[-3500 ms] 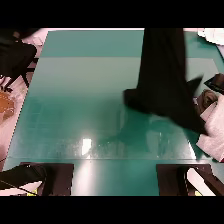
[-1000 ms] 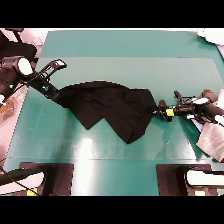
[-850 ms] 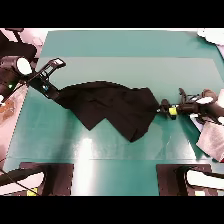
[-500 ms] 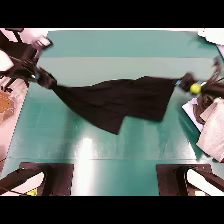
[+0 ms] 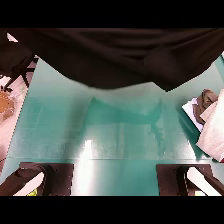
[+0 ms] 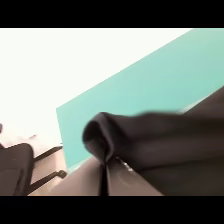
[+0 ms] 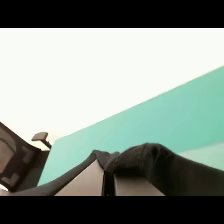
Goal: Fold the shirts.
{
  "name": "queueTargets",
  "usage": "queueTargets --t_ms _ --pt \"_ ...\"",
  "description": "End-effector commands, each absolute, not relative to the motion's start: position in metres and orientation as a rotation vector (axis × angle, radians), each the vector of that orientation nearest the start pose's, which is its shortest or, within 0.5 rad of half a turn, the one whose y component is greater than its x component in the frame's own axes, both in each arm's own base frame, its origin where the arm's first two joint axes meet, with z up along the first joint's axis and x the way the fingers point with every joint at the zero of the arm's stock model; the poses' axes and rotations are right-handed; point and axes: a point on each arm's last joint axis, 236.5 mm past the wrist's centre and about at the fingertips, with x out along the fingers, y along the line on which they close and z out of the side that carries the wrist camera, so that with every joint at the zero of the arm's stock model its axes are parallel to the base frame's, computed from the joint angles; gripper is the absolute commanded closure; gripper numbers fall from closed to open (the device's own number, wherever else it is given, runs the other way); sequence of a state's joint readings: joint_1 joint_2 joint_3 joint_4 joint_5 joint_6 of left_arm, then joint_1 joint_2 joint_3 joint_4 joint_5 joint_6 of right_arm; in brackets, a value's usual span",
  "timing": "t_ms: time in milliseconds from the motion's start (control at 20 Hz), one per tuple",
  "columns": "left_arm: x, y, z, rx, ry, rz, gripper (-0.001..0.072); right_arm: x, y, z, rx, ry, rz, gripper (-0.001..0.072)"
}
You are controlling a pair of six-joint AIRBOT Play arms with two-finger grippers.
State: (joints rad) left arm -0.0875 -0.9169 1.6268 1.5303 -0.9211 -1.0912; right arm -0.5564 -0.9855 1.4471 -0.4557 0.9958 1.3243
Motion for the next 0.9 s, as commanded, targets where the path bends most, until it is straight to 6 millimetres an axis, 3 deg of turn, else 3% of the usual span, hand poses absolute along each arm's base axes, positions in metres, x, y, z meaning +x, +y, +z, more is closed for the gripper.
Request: queueTargets --t_ms 0,250,400,650,850 --pt "0.360 -0.023 0.397 0.478 0.250 -0.113 0.0684 0.383 -0.046 0.380 0.642 0.217 0.261 0.0692" --pt "0.338 0.000 0.335 0.516 0.542 -0.094 0.0684 0.385 -0.036 0.295 0.786 0.410 0.272 0.0691" --pt "0.316 0.004 0.279 0.472 0.774 -0.112 0.0685 0.384 -0.028 0.247 0.838 0.497 0.260 0.0691" --pt "0.290 -0.016 0.160 0.363 1.115 -0.228 0.0685 0.379 -0.021 0.155 0.973 0.693 0.233 0.0691" --pt "0.270 -0.019 0.105 0.265 1.274 -0.208 0.0685 0.361 -0.014 0.081 1.055 0.874 0.183 0.0691"
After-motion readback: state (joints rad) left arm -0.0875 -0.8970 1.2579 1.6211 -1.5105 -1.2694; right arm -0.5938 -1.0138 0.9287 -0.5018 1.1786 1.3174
